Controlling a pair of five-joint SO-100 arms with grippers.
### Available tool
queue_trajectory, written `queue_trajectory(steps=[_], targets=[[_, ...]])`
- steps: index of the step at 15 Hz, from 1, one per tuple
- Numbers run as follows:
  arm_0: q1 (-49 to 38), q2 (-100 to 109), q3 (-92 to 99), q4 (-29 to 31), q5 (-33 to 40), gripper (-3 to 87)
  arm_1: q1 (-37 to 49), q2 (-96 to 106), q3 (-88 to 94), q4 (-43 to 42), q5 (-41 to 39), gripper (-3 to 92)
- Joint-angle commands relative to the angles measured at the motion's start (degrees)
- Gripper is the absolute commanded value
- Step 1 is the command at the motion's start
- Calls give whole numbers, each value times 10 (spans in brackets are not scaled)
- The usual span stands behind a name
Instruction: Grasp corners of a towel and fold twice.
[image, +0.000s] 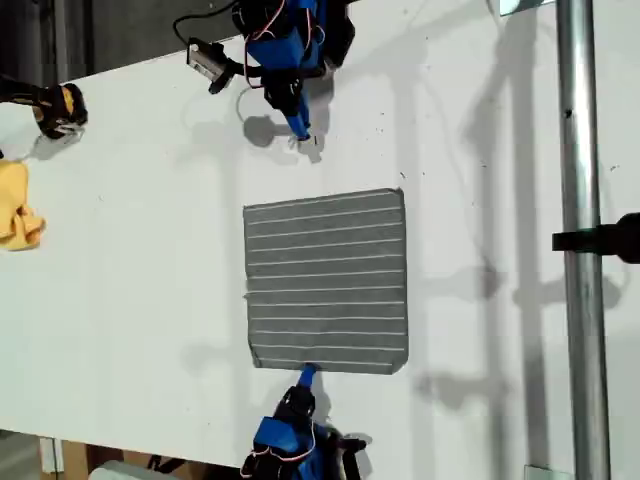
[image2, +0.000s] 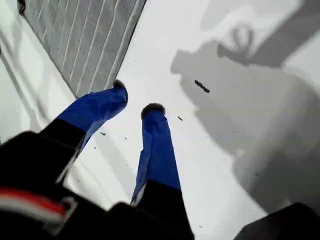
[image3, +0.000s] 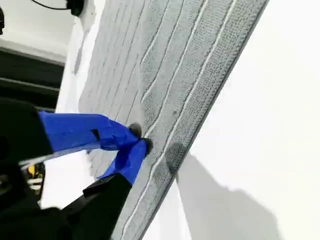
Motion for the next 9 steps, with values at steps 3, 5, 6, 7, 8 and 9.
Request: queue_trajectory(steps=[3,5,6,7,8,9], targets=[[-11,1,1,4,-322,-13,-9,3,-6,-36,-3,-2],[-11,1,1,4,-323,-13,-11,3,-6,-36,-3,-2],[-12,1,1,4,-325,-13,-8,3,-6,-34,-3,-2],[-13,1,1,4,-325,-13,-5,3,-6,-33,-3,-2],[-13,1,1,4,-323,-13,-4,3,-11,-34,-3,-2],[-13,1,1,4,-323,-13,-4,3,-19,-35,-3,-2]])
